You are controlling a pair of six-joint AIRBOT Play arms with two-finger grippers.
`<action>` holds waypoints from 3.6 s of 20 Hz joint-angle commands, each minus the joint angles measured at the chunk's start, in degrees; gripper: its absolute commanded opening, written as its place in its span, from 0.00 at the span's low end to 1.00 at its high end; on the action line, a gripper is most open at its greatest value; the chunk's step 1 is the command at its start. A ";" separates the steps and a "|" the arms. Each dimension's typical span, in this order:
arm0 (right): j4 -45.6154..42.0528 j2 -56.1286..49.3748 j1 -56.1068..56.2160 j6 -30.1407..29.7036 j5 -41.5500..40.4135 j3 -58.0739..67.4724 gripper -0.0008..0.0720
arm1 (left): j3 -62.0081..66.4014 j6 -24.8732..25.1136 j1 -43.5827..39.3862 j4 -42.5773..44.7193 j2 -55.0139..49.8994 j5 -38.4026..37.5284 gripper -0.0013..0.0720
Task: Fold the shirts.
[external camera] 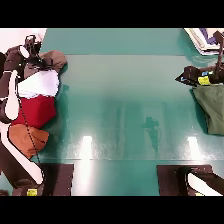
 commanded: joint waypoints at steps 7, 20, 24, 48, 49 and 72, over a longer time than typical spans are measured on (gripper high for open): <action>-0.11 -0.02 -0.04 -0.57 -5.66 8.17 0.04 | 4.24 0.15 -4.63 -3.06 22.49 2.51 0.05; -0.07 0.00 -0.02 -3.61 -6.36 29.16 0.04 | -10.80 -8.50 -40.96 -0.07 48.43 -16.50 0.05; -0.09 0.00 -0.02 -3.61 -1.22 29.14 0.04 | -31.34 -14.53 -54.12 -0.85 48.19 -5.92 0.05; -0.09 -0.02 -0.02 -3.58 3.06 28.98 0.04 | -57.11 8.90 -9.49 -22.43 38.12 -5.46 0.76; -0.09 -0.02 -0.02 -3.58 3.69 28.98 0.04 | -57.11 9.68 -9.49 -24.68 36.28 -4.57 0.76; 7.61 -2.23 1.44 -10.05 4.83 -38.82 0.60 | -39.36 11.98 -9.53 -27.65 34.29 -8.04 0.05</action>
